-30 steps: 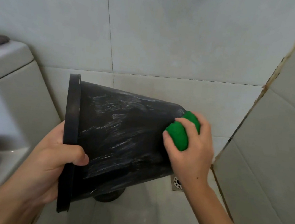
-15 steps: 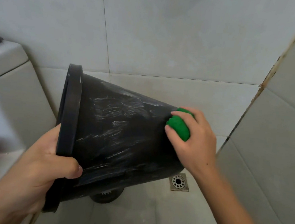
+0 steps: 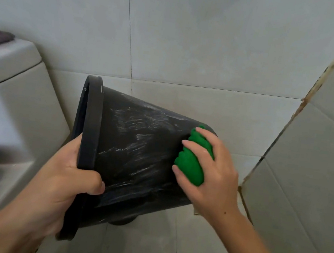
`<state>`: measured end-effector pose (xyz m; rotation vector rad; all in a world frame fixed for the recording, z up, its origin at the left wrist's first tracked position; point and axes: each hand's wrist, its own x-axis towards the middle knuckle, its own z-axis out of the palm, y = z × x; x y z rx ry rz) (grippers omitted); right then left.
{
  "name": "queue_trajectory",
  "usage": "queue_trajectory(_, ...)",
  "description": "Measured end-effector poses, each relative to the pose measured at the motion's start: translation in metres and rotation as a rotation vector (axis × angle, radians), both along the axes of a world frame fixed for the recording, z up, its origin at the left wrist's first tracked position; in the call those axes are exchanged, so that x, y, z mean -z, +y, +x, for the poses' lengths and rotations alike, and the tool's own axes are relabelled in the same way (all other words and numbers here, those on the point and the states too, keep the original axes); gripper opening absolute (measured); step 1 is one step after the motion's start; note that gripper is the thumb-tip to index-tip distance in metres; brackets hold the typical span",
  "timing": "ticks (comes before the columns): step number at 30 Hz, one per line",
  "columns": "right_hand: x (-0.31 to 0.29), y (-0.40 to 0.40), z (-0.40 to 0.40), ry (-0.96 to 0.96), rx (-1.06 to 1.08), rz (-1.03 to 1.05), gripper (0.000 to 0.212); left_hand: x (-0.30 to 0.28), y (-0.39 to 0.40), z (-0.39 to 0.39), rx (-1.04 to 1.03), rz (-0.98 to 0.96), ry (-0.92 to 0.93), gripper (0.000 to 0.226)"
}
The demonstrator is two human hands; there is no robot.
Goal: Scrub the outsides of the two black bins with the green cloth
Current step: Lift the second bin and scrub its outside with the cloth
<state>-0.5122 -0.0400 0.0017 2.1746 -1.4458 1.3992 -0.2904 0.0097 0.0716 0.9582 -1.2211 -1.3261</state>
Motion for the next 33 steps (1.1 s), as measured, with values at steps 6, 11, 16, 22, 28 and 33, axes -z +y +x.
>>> queue_trajectory(6, 0.000, -0.013, -0.007, -0.353, 0.177, 0.077, 0.044, -0.001, 0.004, -0.004, 0.018, 0.013, 0.018, 0.066)
queue_trajectory(11, 0.012, 0.015, 0.039, 0.003, -0.084, -0.142, 0.038, 0.010, -0.003, -0.012, 0.015, 0.036, 0.063, 0.066)
queue_trajectory(16, 0.005, -0.009, 0.013, -0.197, 0.074, 0.058, 0.042, 0.010, -0.003, -0.013, 0.036, 0.014, 0.057, 0.062)
queue_trajectory(22, 0.009, 0.007, 0.040, -0.084, -0.040, -0.105, 0.037, 0.013, -0.006, -0.021, 0.050, -0.019, 0.072, 0.063)
queue_trajectory(28, 0.002, -0.004, 0.017, -0.043, -0.035, -0.104, 0.044, 0.013, -0.006, -0.022, 0.074, -0.027, 0.069, 0.064)
queue_trajectory(33, 0.005, 0.010, 0.039, -0.037, -0.089, -0.166, 0.040, 0.015, -0.006, -0.025, 0.086, -0.028, 0.102, 0.066)
